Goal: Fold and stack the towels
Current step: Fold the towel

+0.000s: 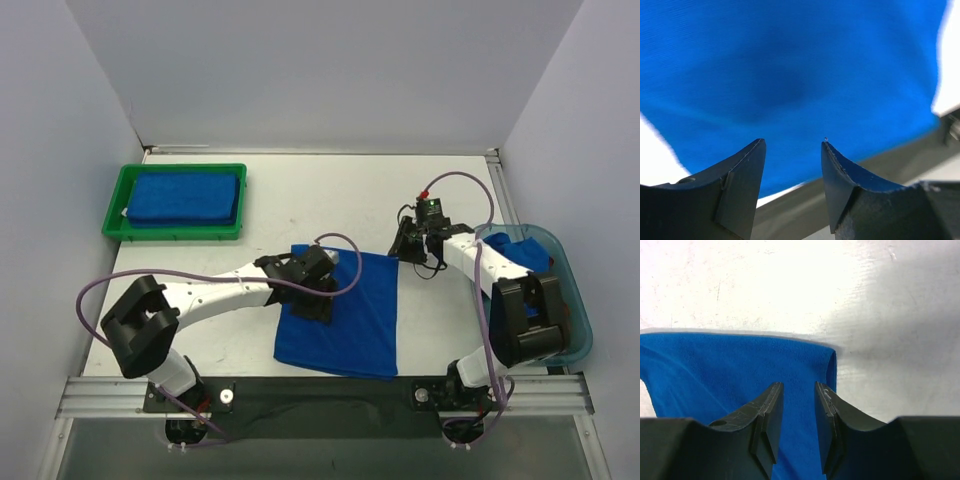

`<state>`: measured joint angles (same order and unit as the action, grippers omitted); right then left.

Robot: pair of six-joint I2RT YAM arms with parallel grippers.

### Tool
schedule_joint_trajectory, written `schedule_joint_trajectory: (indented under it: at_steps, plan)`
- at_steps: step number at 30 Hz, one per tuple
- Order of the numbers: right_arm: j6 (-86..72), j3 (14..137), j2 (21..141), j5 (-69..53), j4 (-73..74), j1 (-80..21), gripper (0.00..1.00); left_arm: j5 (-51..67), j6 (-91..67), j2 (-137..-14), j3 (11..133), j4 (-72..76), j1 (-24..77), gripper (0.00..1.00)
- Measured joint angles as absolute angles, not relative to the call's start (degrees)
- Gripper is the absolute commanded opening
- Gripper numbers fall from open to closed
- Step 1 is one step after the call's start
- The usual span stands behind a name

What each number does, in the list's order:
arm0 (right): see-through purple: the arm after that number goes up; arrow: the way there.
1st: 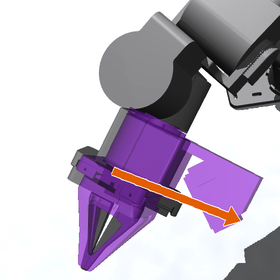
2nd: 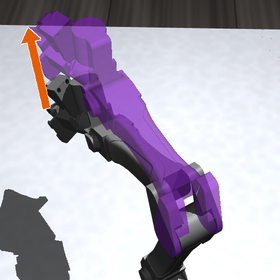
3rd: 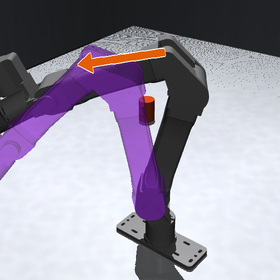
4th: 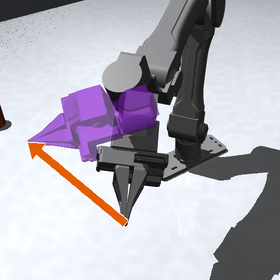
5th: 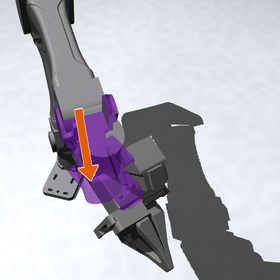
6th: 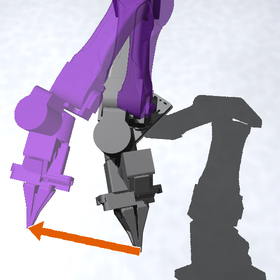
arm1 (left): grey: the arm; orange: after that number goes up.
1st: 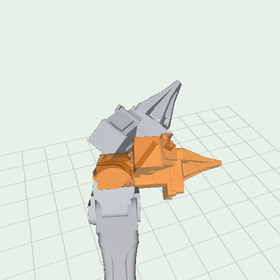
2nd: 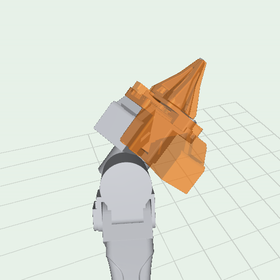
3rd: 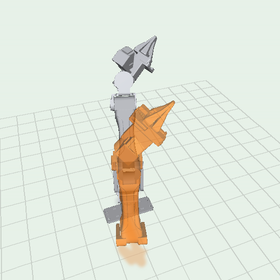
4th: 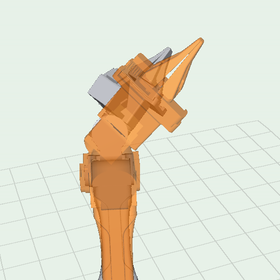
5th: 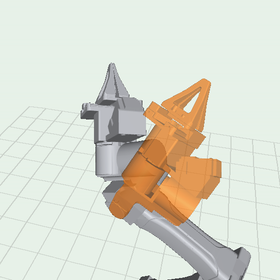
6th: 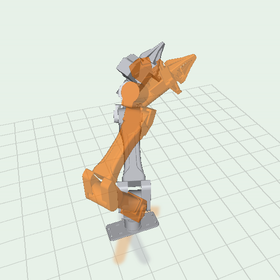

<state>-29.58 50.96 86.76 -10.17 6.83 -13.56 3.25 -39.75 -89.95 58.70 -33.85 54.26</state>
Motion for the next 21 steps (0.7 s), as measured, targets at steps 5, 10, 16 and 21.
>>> schedule_joint_trajectory:
  at_steps: [5, 10, 16, 21]
  plan:
    - [-28.12, 51.13, 89.78, -12.49, 4.89, -13.47, 0.3, 3.95, -35.16, -91.09, 64.49, -29.21, 61.47, 0.55]
    - [-27.68, 51.4, 91.5, -14.85, 3.77, -13.13, 0.31, 5.15, -27.44, -95.94, 66.81, -22.04, 68.53, 0.54]
    - [-27.51, 51.88, 93.97, -16.84, 3.42, -12.38, 0.3, 6.81, -19.73, -101.93, 66.83, -18.79, 73.01, 0.52]
    - [-27.4, 52.82, 95.94, -17.56, 3.27, -11.94, 0.31, 8.03, -17.15, -104.81, 67.44, -17.12, 72.64, 0.46]
